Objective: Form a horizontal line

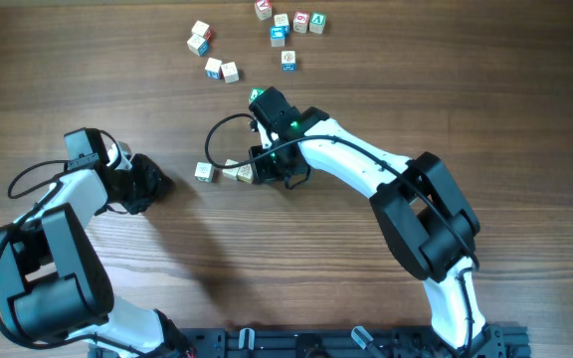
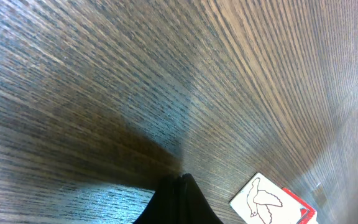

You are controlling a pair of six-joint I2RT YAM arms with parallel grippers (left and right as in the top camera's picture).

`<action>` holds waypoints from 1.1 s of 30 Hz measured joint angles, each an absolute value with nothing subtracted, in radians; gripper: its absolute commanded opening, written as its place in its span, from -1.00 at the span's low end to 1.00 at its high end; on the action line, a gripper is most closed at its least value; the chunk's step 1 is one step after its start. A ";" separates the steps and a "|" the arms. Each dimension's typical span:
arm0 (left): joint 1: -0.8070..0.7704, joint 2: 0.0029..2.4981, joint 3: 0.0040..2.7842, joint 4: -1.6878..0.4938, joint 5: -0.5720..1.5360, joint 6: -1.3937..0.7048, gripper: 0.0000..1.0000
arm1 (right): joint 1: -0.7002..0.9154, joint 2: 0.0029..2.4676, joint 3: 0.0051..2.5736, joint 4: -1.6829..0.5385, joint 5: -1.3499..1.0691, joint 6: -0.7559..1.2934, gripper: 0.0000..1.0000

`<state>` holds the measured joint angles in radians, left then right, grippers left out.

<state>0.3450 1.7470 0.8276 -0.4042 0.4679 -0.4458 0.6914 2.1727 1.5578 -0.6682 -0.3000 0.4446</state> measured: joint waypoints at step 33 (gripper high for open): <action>0.345 1.747 0.828 -0.404 0.467 -0.446 -0.91 | 0.691 2.173 1.558 -0.556 -0.262 0.467 -0.91</action>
<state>0.3450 1.7470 0.8276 -0.4038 0.4675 -0.4458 0.6914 2.1727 1.5578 -0.5560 -0.2615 0.4675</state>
